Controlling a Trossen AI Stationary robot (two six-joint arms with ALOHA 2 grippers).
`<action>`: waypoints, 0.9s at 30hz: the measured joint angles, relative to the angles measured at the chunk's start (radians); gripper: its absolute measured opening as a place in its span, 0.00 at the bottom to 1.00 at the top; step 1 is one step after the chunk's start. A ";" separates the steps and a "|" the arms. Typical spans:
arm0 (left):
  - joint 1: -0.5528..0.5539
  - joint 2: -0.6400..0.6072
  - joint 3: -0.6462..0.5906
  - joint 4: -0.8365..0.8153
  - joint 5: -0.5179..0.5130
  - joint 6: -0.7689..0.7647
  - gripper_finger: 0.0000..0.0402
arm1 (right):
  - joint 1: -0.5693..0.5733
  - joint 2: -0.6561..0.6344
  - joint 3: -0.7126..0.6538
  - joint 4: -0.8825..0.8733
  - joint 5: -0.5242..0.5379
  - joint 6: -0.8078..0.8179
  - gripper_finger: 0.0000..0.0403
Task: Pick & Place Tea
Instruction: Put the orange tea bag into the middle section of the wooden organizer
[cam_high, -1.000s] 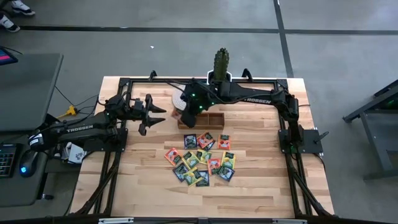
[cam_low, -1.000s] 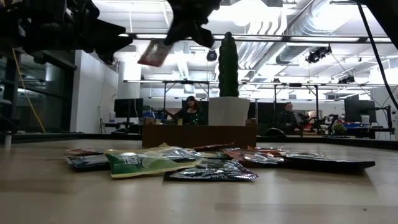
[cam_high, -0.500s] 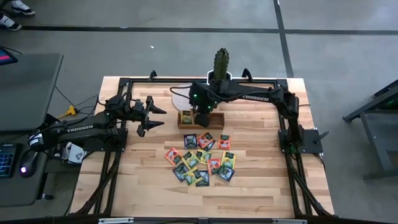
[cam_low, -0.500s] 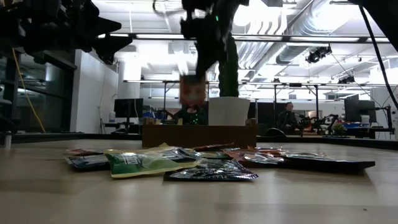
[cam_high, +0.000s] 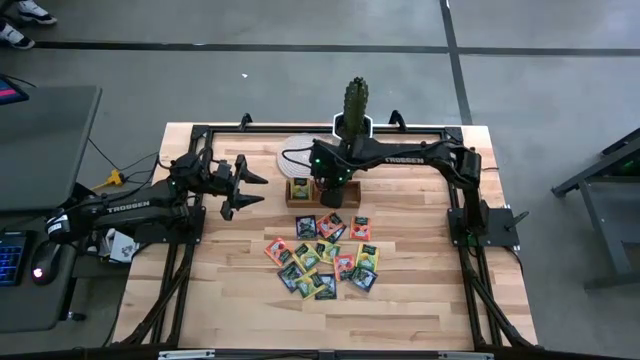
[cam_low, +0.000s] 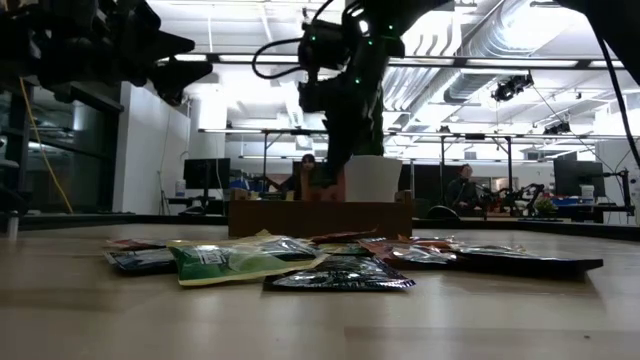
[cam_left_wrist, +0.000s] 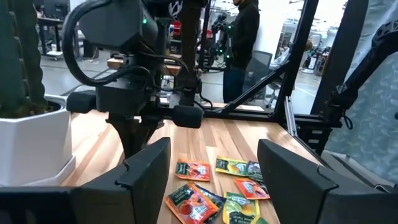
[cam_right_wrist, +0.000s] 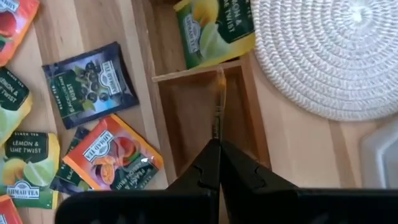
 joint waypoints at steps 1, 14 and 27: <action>0.000 0.000 0.000 -0.001 0.000 0.000 0.59 | 0.001 0.000 -0.008 0.006 -0.001 0.001 0.00; 0.000 0.000 0.000 -0.006 -0.002 0.000 0.59 | 0.001 0.000 0.010 0.015 -0.008 0.042 0.03; 0.000 0.000 0.000 -0.038 0.010 -0.003 0.59 | -0.008 -0.021 0.016 -0.007 -0.036 0.118 0.21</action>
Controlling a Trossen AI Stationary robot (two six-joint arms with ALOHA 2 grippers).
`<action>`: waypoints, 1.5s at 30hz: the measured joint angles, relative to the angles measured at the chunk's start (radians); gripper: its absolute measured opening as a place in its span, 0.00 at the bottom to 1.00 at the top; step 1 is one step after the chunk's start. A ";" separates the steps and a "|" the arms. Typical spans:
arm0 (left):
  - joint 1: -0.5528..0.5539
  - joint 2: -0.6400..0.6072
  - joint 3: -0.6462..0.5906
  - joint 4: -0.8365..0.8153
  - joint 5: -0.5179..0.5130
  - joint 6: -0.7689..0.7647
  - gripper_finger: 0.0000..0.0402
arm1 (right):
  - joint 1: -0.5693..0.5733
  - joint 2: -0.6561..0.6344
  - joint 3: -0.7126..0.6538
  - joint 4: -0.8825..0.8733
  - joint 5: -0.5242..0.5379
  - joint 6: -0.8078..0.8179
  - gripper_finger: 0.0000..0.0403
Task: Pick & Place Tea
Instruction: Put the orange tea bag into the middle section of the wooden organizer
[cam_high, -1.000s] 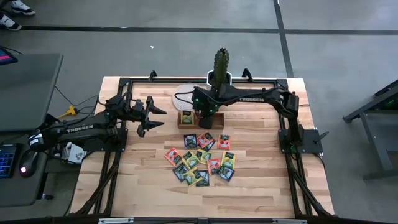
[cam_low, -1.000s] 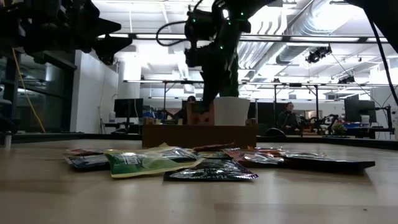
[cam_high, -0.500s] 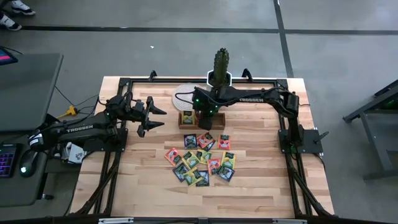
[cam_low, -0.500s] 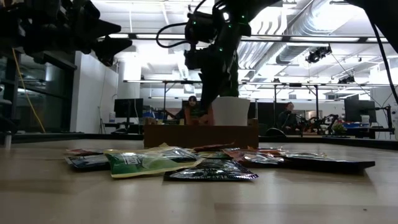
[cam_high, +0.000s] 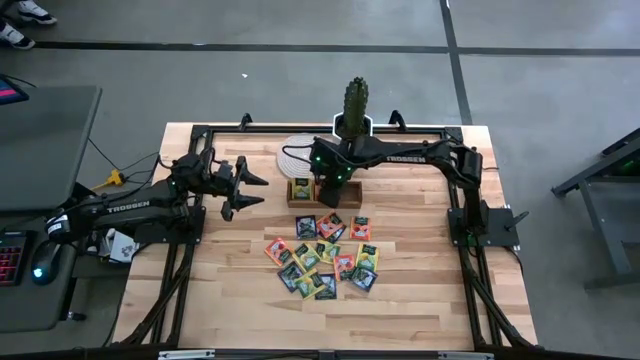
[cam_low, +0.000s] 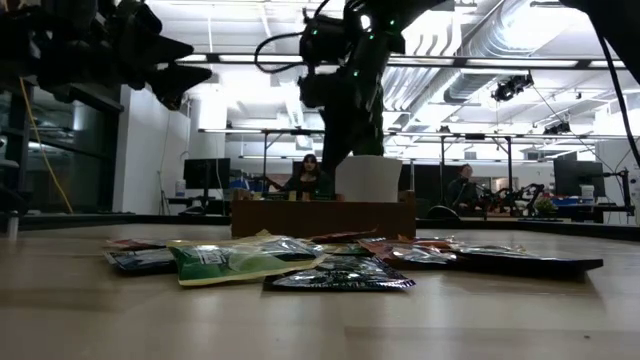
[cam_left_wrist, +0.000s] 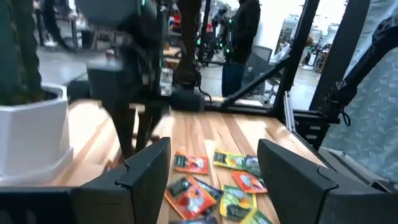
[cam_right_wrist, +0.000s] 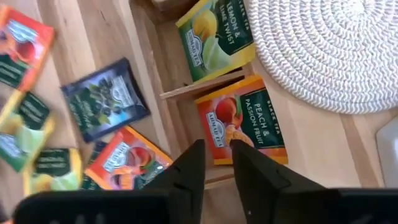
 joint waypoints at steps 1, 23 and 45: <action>0.000 0.000 0.000 -0.010 0.011 -0.001 0.59 | 0.001 -0.008 0.000 0.001 -0.006 0.012 0.22; -0.001 0.000 0.000 -0.523 0.172 0.059 0.59 | 0.322 -0.036 -0.036 0.421 0.185 0.400 0.00; -0.003 0.003 0.000 -0.758 0.165 0.135 0.59 | 0.447 0.183 -0.110 0.744 0.186 0.653 0.00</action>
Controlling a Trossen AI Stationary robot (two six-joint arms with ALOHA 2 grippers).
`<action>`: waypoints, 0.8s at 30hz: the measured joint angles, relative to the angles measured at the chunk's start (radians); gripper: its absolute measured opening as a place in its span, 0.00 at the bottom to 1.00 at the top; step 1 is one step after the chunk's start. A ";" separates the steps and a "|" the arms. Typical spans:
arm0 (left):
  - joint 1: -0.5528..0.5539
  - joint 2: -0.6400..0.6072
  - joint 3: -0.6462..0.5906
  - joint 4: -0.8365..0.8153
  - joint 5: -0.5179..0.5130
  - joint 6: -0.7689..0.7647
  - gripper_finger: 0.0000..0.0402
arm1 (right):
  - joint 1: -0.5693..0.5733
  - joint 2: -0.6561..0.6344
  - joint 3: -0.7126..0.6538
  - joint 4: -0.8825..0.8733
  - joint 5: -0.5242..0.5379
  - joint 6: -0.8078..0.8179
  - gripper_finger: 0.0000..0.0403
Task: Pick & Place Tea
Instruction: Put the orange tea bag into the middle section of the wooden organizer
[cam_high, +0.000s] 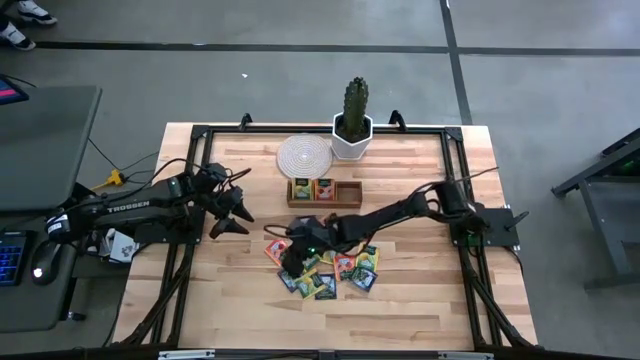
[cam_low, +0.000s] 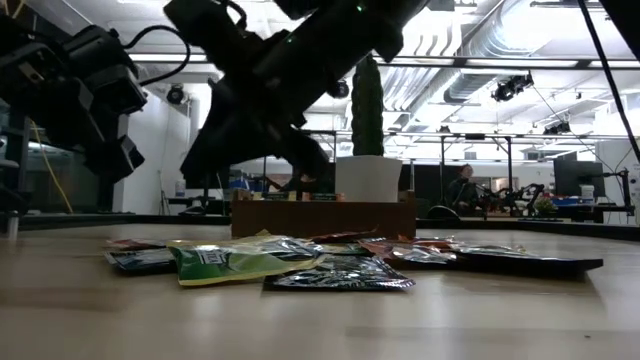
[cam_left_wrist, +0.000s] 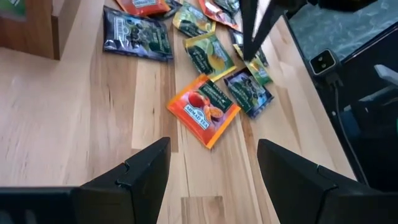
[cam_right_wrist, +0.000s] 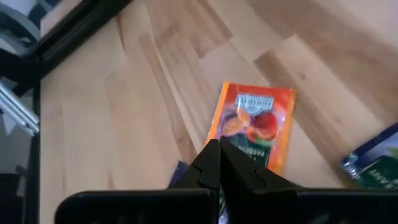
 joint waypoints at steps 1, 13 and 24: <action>0.000 0.000 0.000 -0.001 0.004 -0.002 0.59 | 0.000 0.005 0.002 0.003 -0.001 -0.005 0.00; 0.000 0.016 -0.082 0.087 0.028 -0.105 0.59 | -0.009 0.018 0.005 0.008 -0.012 -0.132 0.00; 0.000 0.028 -0.129 0.204 0.036 -0.239 0.59 | -0.021 0.041 0.005 0.014 -0.030 -0.210 0.00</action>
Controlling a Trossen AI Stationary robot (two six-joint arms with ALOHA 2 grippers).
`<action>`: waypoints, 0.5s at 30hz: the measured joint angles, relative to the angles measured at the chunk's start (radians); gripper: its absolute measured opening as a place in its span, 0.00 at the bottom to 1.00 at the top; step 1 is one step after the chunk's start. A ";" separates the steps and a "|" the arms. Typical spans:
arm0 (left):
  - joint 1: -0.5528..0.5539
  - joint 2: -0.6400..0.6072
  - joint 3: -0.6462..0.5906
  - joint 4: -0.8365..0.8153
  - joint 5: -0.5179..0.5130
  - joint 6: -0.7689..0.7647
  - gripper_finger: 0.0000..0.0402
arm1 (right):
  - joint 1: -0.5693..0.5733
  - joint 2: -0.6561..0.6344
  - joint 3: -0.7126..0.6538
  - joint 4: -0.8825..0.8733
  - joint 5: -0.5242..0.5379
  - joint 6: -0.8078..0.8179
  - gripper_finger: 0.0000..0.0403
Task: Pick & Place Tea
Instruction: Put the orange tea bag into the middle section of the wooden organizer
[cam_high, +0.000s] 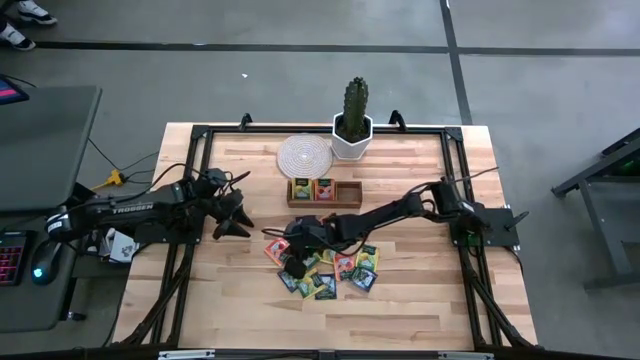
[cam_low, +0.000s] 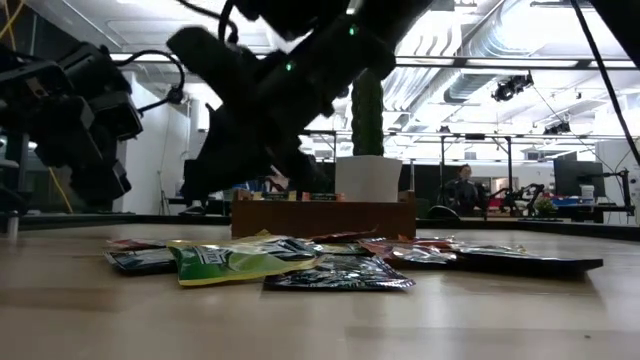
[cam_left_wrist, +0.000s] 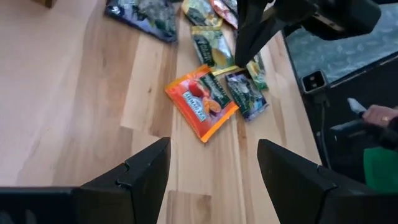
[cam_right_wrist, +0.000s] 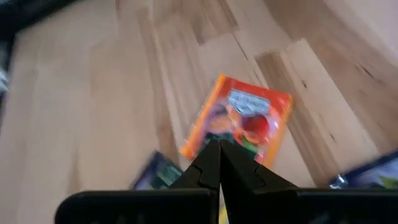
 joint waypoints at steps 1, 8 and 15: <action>0.000 0.006 0.000 0.000 -0.003 -0.015 0.59 | -0.001 0.007 0.000 0.013 -0.004 -0.002 0.00; 0.000 0.063 -0.001 0.024 0.001 -0.237 0.59 | 0.000 0.020 0.001 0.018 -0.002 -0.036 0.00; 0.002 0.147 -0.001 0.089 -0.004 -0.383 0.54 | 0.000 0.020 0.001 0.019 0.017 -0.080 0.00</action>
